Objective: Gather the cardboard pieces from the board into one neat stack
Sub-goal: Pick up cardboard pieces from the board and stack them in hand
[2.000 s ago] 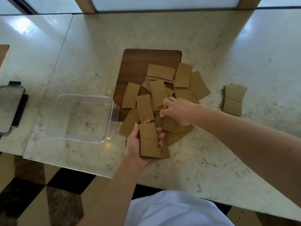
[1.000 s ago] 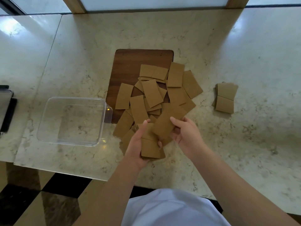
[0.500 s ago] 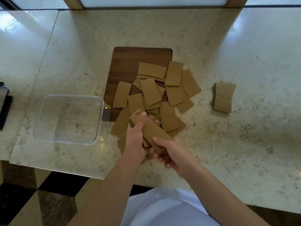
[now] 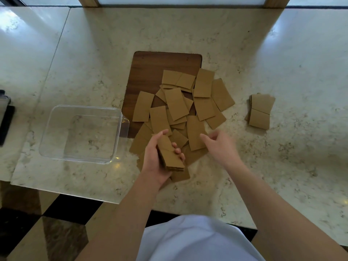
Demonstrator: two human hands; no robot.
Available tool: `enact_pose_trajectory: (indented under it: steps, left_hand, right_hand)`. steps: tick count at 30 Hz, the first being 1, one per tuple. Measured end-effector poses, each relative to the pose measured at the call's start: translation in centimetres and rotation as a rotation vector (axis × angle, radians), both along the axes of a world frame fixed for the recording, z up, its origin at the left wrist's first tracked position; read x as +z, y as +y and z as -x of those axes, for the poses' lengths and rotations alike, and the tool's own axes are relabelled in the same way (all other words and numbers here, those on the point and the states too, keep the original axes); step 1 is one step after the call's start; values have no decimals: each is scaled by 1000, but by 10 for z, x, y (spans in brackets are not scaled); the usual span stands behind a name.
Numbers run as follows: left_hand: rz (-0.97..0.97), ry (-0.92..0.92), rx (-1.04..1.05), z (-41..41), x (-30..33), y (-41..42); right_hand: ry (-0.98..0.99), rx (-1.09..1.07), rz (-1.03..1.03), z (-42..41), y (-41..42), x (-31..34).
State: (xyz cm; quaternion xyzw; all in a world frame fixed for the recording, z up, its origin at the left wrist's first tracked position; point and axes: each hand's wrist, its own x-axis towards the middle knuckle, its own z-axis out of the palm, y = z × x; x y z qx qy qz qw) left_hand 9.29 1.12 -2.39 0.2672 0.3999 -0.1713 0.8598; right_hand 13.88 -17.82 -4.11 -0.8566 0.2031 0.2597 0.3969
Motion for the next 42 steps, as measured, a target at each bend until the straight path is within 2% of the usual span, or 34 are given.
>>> enact_pose_trajectory:
  steps: [5, 9, 14, 19, 22, 28, 31, 33, 39, 42]
  left_hand:
    - [5, 12, -50, 5, -3, 0]
    - [25, 9, -86, 9, -5, 1]
    - [37, 29, -120, 14, -6, 2]
    - [71, -9, -53, 16, -11, -1]
    - [60, -26, -53, 15, -11, -7]
    - [-121, -101, -85, 6, -9, -25]
    - [-159, -106, -77, 6, -9, -29]
    - [-171, -102, -78, 5, -7, -29]
    - [-239, -21, -40, 3, -16, -21]
    - [-139, -9, 20, 3, -22, -15]
  right_hand:
    - [-120, 146, 290, -18, 29, -14]
    - [-110, 108, 311, -17, 41, -18]
    - [-116, -30, -65, -8, 30, -11]
    - [-90, -320, -208, 7, 14, 10]
    - [6, -497, -393, 14, 12, 28]
    - [71, -633, -672, 31, 26, 44]
    - [131, -770, -778, 39, 32, 45]
    - [171, -732, -748, 43, 37, 45]
    - [277, -233, -616, 59, 38, 44]
    - [261, -181, -573, 52, 19, 42]
